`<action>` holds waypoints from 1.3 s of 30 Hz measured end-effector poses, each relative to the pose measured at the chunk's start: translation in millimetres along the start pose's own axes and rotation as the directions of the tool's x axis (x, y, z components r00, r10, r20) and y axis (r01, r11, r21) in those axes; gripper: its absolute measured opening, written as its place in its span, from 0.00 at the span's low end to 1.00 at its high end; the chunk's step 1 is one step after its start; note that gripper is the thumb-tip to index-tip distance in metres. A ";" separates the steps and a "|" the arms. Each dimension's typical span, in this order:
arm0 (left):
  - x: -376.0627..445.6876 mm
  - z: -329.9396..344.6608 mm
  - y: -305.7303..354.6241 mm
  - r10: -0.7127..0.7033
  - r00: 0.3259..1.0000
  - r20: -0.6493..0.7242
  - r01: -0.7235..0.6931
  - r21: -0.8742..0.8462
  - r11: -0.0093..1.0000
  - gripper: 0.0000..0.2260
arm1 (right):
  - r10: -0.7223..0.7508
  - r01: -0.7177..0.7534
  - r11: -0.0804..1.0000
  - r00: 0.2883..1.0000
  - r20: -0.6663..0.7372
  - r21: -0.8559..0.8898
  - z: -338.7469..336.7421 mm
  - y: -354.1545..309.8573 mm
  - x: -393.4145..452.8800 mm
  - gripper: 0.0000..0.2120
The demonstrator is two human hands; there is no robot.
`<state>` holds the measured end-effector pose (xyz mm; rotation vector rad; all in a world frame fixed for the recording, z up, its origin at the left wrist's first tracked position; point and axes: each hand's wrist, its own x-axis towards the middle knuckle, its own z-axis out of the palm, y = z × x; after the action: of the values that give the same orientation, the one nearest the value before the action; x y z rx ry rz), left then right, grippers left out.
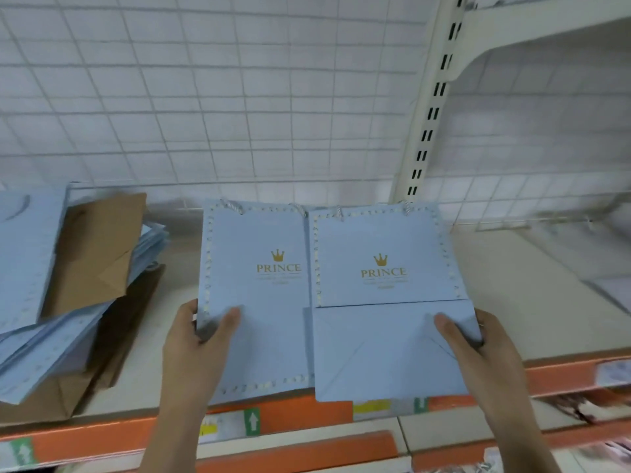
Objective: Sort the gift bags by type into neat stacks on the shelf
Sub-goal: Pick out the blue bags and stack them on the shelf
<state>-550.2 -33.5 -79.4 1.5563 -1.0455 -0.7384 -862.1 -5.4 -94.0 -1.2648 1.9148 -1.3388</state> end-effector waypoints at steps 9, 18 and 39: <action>-0.6 71.6 18.2 -0.023 0.999 0.046 0.024 -0.034 0.999 0.12 | 0.036 -0.038 0.999 0.997 -0.073 -0.027 -46.1 21.9 45.2 0.14; -42.6 153.6 40.6 -0.060 0.994 -0.093 0.062 0.020 0.998 0.10 | -0.010 0.003 0.994 0.997 -0.071 -0.105 -141.4 67.9 119.9 0.14; -127.3 254.8 72.8 -0.097 0.993 -0.068 0.097 -0.003 0.995 0.07 | 0.018 0.055 0.883 0.988 0.152 -0.466 -200.9 123.2 188.5 0.18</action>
<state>-844.2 -30.1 -77.6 1.6305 -0.9253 -0.7454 -1157.4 -67.0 -102.1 -1.5605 2.1955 -0.7709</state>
